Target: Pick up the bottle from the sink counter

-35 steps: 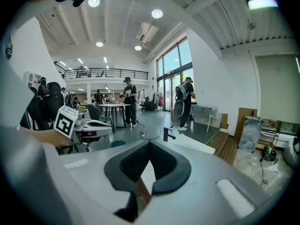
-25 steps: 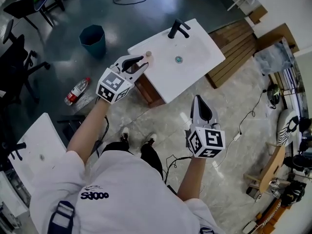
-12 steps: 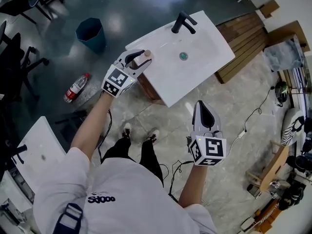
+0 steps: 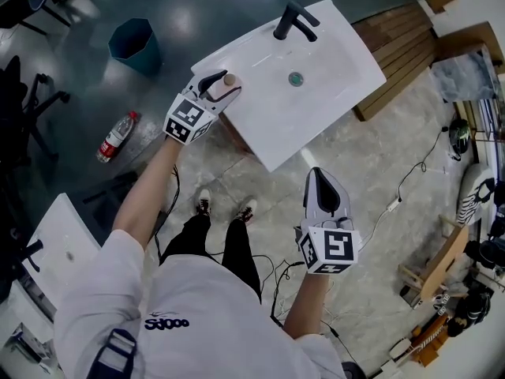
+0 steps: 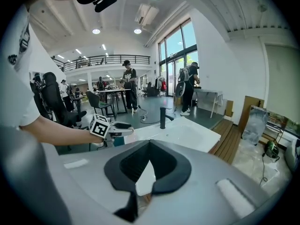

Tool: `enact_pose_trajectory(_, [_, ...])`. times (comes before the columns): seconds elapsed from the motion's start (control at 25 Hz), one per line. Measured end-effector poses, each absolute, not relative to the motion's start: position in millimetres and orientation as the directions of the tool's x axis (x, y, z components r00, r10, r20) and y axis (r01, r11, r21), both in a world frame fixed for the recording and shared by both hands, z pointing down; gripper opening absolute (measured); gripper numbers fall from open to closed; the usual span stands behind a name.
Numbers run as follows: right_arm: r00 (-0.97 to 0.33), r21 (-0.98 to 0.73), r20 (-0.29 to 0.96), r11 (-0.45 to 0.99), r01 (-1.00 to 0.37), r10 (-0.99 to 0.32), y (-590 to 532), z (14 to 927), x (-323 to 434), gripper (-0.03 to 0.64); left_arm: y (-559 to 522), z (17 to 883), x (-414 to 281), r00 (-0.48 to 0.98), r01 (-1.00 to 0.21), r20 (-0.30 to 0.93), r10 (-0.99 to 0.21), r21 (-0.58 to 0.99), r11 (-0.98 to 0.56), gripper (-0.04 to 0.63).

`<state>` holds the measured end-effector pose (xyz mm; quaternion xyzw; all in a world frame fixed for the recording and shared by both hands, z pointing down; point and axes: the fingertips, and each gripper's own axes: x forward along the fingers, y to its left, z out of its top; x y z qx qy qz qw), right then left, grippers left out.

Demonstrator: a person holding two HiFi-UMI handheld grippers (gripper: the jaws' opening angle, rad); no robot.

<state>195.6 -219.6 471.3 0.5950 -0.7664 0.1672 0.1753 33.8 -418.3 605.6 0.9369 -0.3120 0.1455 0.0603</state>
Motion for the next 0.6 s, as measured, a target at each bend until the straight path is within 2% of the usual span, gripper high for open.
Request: enact_pose_trajectory(0.6, [-0.218,-0.066,0.524,0.216,-0.974,-0.823,-220.1,498.0,202.8,0.009,-434.5,635.7,47.1,0.767,-0.594,0.325,-0.554,0.034,-0.803,0.2])
